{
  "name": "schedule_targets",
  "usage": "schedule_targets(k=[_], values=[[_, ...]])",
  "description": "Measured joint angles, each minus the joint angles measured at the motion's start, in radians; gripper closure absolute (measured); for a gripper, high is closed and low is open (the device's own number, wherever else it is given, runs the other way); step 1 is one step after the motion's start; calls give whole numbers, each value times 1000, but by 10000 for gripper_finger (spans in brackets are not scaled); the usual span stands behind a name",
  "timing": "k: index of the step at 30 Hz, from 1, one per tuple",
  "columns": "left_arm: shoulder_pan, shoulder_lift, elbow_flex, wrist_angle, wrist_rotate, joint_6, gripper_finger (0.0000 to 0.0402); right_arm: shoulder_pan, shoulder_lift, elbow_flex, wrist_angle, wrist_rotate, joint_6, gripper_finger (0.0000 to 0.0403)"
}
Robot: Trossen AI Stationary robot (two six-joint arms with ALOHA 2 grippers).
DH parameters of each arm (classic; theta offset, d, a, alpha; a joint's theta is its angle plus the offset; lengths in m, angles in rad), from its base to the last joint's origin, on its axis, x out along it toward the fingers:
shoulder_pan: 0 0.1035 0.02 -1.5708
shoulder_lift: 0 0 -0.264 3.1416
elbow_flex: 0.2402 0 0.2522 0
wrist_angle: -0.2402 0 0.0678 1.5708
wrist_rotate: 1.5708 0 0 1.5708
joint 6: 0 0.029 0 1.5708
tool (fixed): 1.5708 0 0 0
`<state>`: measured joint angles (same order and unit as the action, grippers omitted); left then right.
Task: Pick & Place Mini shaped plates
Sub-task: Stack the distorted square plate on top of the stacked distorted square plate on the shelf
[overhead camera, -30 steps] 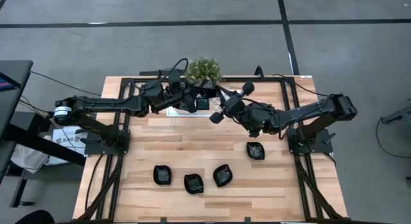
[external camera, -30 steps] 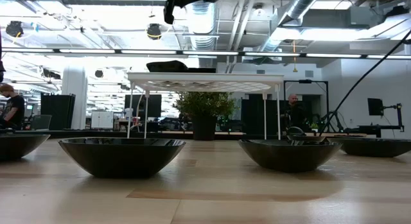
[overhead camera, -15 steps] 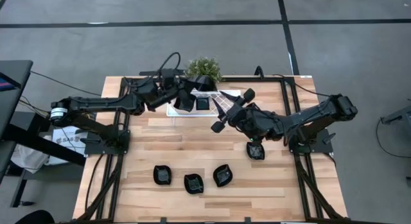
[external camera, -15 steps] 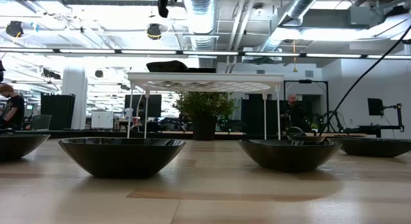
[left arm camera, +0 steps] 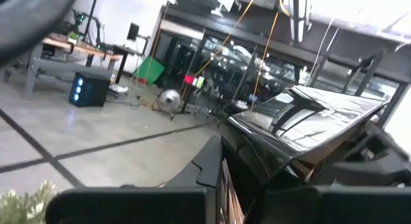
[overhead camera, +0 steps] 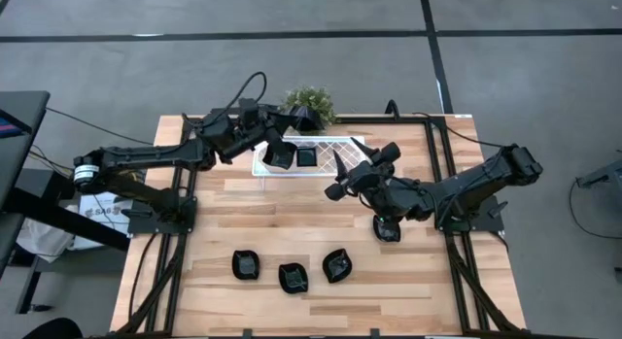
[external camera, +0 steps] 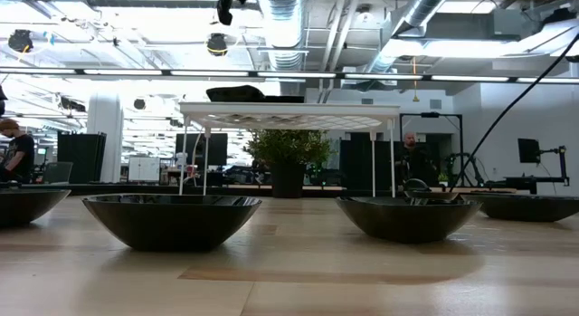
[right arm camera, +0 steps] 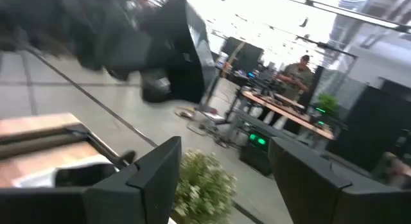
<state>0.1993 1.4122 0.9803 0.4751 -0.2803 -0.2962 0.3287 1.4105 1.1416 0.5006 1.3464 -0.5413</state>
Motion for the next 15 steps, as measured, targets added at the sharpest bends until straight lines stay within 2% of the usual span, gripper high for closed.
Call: schedule_targets(k=[7, 12, 15], values=[[0, -94, 0, -166, -9, -76, 381, -4, -1, 0, -3, 95, -42, 179], [21, -162, 0, -370, -14, -201, 380, -14, -1, 0, -31, 99, -43, 178], [58, -184, 0, -483, 49, -299, 380, -19, -2, 0, -49, 108, -43, 178]])
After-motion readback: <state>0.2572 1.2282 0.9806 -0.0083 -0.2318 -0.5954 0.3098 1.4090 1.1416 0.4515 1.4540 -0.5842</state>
